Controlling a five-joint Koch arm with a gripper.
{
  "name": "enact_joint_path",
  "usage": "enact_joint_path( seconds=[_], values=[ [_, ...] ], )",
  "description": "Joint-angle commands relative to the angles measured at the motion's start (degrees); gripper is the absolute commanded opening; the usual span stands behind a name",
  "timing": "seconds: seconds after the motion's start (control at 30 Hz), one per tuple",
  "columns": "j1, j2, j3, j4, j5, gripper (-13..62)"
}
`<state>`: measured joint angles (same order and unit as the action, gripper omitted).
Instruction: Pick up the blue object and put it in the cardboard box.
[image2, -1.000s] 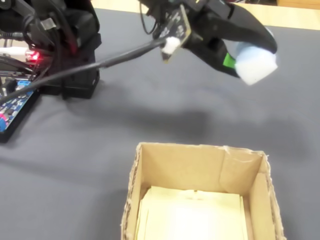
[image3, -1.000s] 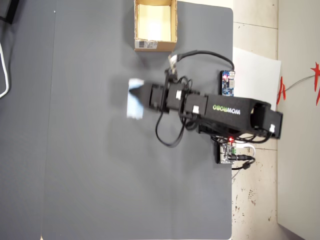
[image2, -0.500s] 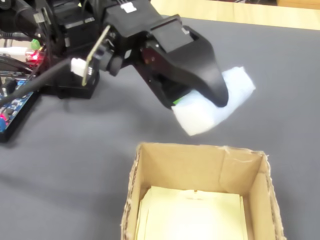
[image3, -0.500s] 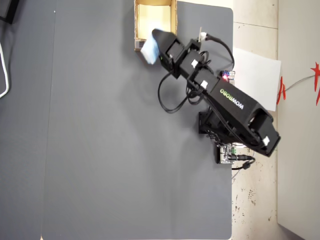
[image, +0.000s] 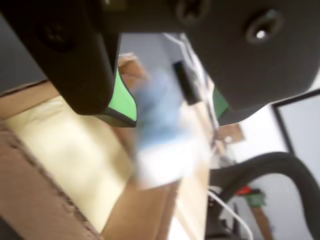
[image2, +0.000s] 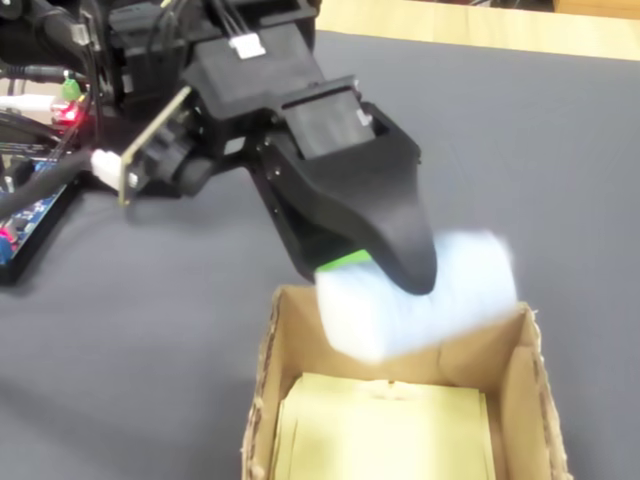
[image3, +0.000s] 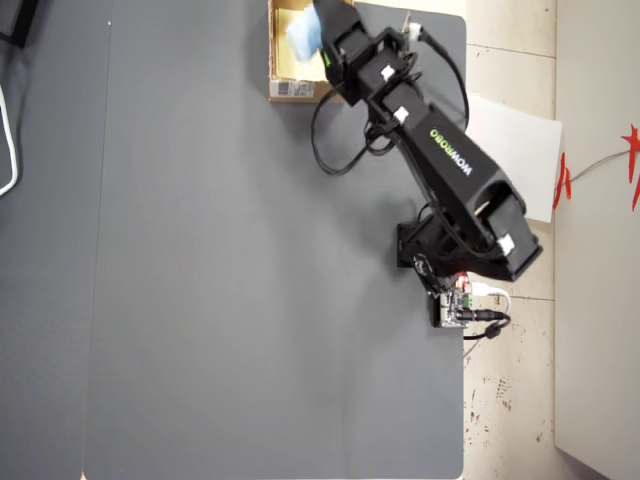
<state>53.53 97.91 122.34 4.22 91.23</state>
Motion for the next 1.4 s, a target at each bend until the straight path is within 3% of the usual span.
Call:
enact_joint_path(
  seconds=[0.0, 0.4, 1.0, 1.37],
  values=[
    [0.18, 0.97, -5.10, -1.41, 3.96, 33.3],
    [-7.29, 8.79, -0.35, -1.93, 7.03, 33.3],
    [-40.34, 35.24, 29.62, -5.80, 9.32, 33.4],
    [-44.82, 37.79, 47.02, -9.23, 9.23, 33.5]
  ],
)
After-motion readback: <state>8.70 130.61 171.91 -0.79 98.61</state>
